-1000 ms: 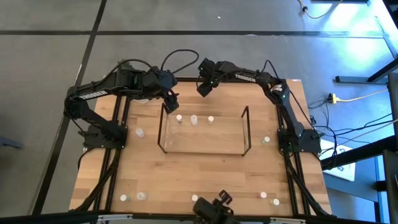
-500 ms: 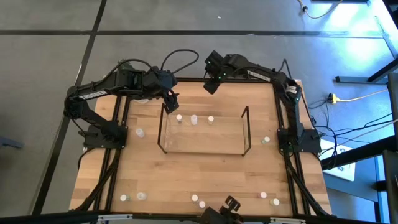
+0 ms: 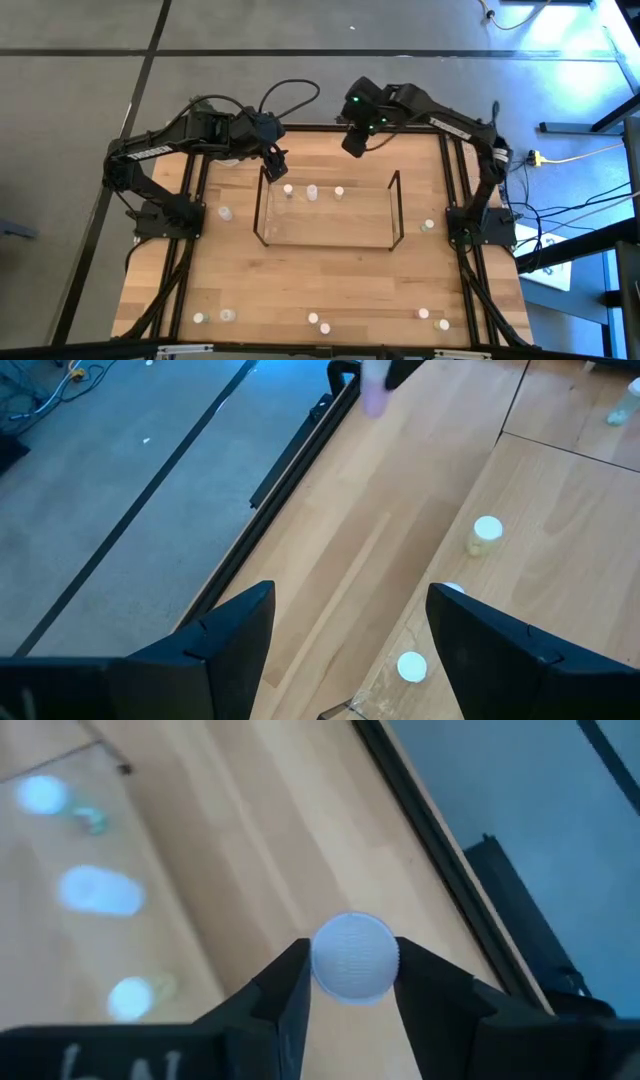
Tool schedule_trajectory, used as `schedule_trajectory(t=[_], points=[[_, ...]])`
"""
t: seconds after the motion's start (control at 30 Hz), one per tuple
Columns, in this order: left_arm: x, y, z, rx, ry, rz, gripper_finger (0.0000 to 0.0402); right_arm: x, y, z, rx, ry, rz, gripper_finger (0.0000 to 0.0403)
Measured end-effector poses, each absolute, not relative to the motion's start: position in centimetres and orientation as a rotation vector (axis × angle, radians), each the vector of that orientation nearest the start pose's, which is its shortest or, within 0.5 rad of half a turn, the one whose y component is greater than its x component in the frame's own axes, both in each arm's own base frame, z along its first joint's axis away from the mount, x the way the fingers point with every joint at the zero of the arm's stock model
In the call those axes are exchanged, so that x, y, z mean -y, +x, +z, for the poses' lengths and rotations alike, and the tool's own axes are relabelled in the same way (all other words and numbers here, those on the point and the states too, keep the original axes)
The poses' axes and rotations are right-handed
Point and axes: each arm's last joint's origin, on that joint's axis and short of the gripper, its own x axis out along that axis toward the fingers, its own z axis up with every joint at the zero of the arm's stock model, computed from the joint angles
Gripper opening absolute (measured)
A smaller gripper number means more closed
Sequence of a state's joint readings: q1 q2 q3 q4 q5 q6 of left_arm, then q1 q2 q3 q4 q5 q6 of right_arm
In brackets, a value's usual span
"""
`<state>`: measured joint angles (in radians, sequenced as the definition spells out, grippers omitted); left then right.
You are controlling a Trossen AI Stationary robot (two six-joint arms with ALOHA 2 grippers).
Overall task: Pick and place medicine bottles onto shelf by color
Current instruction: Put the top pink pill bottle on the shelf
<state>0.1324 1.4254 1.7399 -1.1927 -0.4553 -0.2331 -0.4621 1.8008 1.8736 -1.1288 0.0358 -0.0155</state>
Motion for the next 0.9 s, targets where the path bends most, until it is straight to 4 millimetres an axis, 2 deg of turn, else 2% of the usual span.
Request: schedule_trajectory(t=[0.1,0.2,0.37,0.57,0.7,0.9], points=[[-4.6,25.2,42.5,-0.808,-0.069,0.647,0.0255,15.3,32.1,36.4,-1.040,0.213,-0.378,0.0137],[-4.6,25.2,42.5,-0.818,-0.042,0.635,0.0255,14.0,31.4,36.5,-1.017,0.214,-0.319,0.0137],[-4.6,25.2,42.5,-0.845,0.040,0.597,0.0255,11.3,30.0,34.7,-0.995,0.175,-0.258,0.0137],[-4.6,25.2,42.5,-0.844,0.034,0.600,0.0255,8.3,28.0,33.2,-0.965,0.093,-0.062,0.0137],[-4.6,25.2,42.5,-0.842,0.034,0.600,0.0255,7.7,27.1,31.7,-1.011,0.068,-0.010,0.0137],[-4.5,25.3,42.5,-0.847,0.010,0.552,0.0255,7.4,26.9,28.6,-1.058,0.047,0.098,0.0128]])
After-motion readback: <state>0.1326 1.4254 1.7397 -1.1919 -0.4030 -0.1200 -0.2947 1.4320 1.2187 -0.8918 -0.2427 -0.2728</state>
